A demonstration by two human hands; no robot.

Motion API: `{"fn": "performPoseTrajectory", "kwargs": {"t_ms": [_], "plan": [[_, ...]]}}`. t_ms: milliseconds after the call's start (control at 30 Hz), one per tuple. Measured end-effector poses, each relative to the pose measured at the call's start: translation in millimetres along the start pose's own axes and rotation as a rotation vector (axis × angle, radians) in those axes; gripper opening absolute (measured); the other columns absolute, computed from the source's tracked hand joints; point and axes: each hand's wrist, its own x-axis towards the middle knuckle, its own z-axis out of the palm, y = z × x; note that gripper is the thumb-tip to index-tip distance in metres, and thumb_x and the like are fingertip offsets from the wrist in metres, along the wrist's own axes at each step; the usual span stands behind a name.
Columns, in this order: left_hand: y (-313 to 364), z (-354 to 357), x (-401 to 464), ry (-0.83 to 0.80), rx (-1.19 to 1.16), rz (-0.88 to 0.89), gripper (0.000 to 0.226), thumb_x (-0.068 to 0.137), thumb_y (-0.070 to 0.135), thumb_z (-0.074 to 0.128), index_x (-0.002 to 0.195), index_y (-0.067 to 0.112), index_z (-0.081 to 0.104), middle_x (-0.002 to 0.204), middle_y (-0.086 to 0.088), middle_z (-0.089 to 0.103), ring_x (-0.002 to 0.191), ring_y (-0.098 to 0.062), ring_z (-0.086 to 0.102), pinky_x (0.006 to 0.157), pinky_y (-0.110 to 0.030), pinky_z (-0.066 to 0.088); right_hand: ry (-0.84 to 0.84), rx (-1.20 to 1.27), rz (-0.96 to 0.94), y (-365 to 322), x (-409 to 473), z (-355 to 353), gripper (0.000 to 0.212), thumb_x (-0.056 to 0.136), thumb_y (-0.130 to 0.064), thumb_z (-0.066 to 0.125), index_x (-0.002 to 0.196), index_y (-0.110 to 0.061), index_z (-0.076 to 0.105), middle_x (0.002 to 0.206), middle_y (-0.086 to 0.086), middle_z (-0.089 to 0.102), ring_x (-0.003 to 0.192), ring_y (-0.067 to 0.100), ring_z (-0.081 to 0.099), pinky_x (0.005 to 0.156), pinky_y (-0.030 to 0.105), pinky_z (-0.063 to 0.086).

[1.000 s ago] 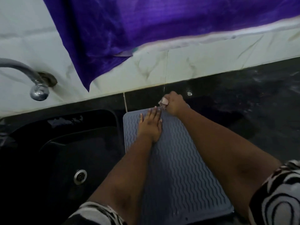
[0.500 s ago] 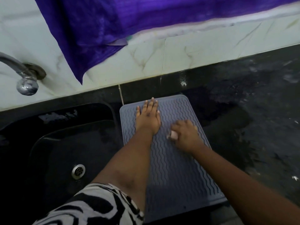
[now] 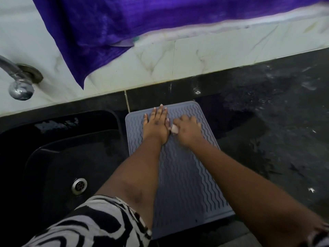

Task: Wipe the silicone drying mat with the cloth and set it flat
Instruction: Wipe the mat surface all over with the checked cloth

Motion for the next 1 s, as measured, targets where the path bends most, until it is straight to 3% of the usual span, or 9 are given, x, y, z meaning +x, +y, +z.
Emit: {"fn": "performPoseTrajectory", "kwargs": {"t_ms": [267, 367, 467, 533, 600, 667, 733, 867, 1000], "plan": [[6.6, -8.4, -3.8, -0.020, 0.073, 0.002, 0.054, 0.103, 0.037, 0.015, 0.155, 0.022, 0.008, 0.163, 0.005, 0.003, 0.150, -0.016, 0.001, 0.115, -0.045, -0.015, -0.148, 0.000, -0.073, 22.5, -171.6, 18.9, 0.040, 0.078, -0.042, 0.061, 0.116, -0.035, 0.050, 0.124, -0.006, 0.046, 0.116, 0.021, 0.035, 0.093, 0.041, 0.033], [15.3, -16.5, -10.9, -0.047, -0.026, 0.004, 0.053, 0.105, 0.029, 0.019, 0.155, 0.017, 0.008, 0.163, -0.001, -0.002, 0.150, -0.017, -0.004, 0.117, -0.042, -0.013, -0.160, 0.305, -0.109, 25.4, -155.3, -7.8, 0.018, 0.081, -0.034, 0.066, 0.094, -0.024, 0.062, 0.103, 0.001, 0.060, 0.095, 0.017, 0.053, 0.084, 0.035, 0.046], [37.5, -20.5, -40.1, 0.130, -0.406, -0.023, 0.043, 0.100, 0.011, 0.036, 0.142, 0.005, 0.042, 0.153, -0.010, 0.034, 0.144, -0.026, 0.025, 0.119, -0.037, 0.016, 0.025, 0.297, -0.109, 22.0, -107.1, -24.5, 0.016, 0.082, -0.026, 0.064, 0.092, -0.014, 0.063, 0.099, 0.011, 0.062, 0.089, 0.025, 0.055, 0.083, 0.036, 0.045], [46.3, -17.4, -69.0, 0.236, -0.510, -0.086, 0.021, 0.095, 0.010, 0.046, 0.106, 0.004, 0.062, 0.114, -0.014, 0.063, 0.110, -0.028, 0.055, 0.089, -0.036, 0.043, -0.031, 0.123, -0.074, 14.6, -87.7, -19.2, 0.024, 0.085, -0.027, 0.056, 0.107, -0.016, 0.058, 0.115, 0.010, 0.056, 0.108, 0.031, 0.049, 0.093, 0.042, 0.040], [41.2, -8.7, -93.2, 0.152, -0.484, -0.021, 0.019, 0.095, 0.013, 0.049, 0.104, 0.008, 0.065, 0.110, -0.012, 0.065, 0.105, -0.026, 0.058, 0.087, -0.035, 0.045, -0.092, 0.040, -0.032, 11.4, -85.8, -6.3, 0.031, 0.089, -0.028, 0.052, 0.119, -0.021, 0.053, 0.126, 0.007, 0.049, 0.117, 0.031, 0.040, 0.096, 0.042, 0.034], [30.4, -2.9, -106.9, -0.065, -0.339, 0.105, 0.041, 0.101, 0.017, 0.041, 0.141, 0.010, 0.047, 0.150, -0.007, 0.042, 0.140, -0.022, 0.035, 0.118, -0.037, 0.020, -0.045, 0.003, -0.060, 12.3, -98.0, 6.1, 0.030, 0.091, -0.028, 0.049, 0.119, -0.022, 0.052, 0.128, 0.007, 0.047, 0.118, 0.031, 0.036, 0.095, 0.042, 0.030], [25.3, -3.9, -102.1, -0.207, -0.151, 0.148, 0.050, 0.104, 0.020, 0.030, 0.153, 0.014, 0.019, 0.162, -0.001, 0.010, 0.150, -0.020, 0.005, 0.119, -0.037, -0.005, -0.030, -0.009, -0.091, 17.5, -114.6, 12.0, 0.025, 0.090, -0.033, 0.050, 0.113, -0.023, 0.054, 0.125, 0.007, 0.049, 0.115, 0.030, 0.036, 0.090, 0.039, 0.029], [37.2, -17.0, -90.8, -0.385, -0.004, 0.082, 0.059, 0.104, 0.040, 0.025, 0.154, 0.017, 0.003, 0.163, 0.000, -0.006, 0.150, -0.022, -0.006, 0.119, -0.046, -0.004, -0.114, -0.029, -0.135, 29.9, -169.0, 19.2, 0.031, 0.084, -0.041, 0.058, 0.111, -0.029, 0.055, 0.121, 0.003, 0.052, 0.111, 0.026, 0.038, 0.087, 0.037, 0.032], [43.5, -17.1, -99.1, -0.496, 0.103, 0.036, 0.093, 0.091, 0.064, 0.040, 0.152, 0.018, -0.013, 0.160, 0.002, -0.021, 0.148, -0.022, -0.015, 0.119, -0.051, -0.003, -0.259, -0.017, -0.243, 41.1, -234.0, 14.2, 0.034, 0.082, -0.046, 0.059, 0.113, -0.032, 0.057, 0.119, -0.001, 0.056, 0.113, 0.022, 0.043, 0.088, 0.034, 0.032]]}}
